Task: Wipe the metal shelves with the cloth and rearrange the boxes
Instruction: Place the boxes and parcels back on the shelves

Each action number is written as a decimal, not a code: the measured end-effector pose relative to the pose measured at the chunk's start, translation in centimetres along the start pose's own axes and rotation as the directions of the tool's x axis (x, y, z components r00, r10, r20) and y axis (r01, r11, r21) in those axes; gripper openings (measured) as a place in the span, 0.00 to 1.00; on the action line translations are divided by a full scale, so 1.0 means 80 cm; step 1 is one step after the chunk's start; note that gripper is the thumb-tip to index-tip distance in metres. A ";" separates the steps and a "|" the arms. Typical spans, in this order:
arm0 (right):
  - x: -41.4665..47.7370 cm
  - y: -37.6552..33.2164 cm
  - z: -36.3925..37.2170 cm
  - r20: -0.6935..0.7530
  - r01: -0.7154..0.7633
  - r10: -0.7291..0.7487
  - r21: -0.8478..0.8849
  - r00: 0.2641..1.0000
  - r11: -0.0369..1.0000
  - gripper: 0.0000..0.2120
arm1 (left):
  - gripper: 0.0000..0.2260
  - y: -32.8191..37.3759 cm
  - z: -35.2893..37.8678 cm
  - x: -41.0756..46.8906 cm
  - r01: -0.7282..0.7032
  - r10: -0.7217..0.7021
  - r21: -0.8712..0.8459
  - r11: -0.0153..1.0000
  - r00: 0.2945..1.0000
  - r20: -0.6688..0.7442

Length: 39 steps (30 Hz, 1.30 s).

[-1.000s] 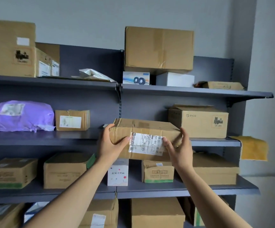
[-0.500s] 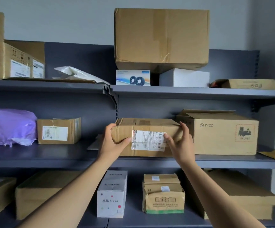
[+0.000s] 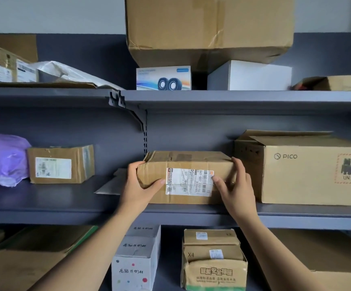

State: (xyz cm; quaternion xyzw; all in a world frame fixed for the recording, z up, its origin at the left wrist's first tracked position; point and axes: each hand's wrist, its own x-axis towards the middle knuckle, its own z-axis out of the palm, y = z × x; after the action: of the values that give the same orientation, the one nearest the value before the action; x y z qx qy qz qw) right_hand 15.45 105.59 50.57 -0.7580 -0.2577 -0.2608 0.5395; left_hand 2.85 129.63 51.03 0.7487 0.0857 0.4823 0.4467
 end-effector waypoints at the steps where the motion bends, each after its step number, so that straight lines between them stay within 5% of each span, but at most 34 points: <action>1: 0.001 0.004 0.002 -0.001 0.002 -0.002 -0.004 1.000 1.000 0.35 | 0.29 -0.003 0.002 0.001 -0.005 0.005 0.000 1.000 1.000 -0.001; 18: -0.022 -0.007 0.000 0.000 -0.039 0.039 -0.079 0.999 0.996 0.47 | 0.41 -0.008 -0.019 -0.021 0.008 -0.016 0.096 0.995 0.996 0.087; 24: -0.073 -0.036 0.017 -0.034 -0.049 0.049 0.017 0.998 0.999 0.44 | 0.35 -0.004 -0.046 -0.050 -0.010 0.007 0.049 0.999 0.998 0.062; 39: -0.254 -0.299 0.223 0.186 0.044 -0.076 0.171 0.980 0.984 0.35 | 0.27 -0.040 -0.343 -0.084 0.013 -0.010 -0.025 1.000 0.995 0.104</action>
State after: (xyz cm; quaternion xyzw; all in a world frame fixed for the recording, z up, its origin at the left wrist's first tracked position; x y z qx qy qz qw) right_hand -13.37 127.18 48.20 -0.7239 -0.3523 -0.1804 0.5650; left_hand -21.57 143.84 48.02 0.7665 0.0606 0.4411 0.4629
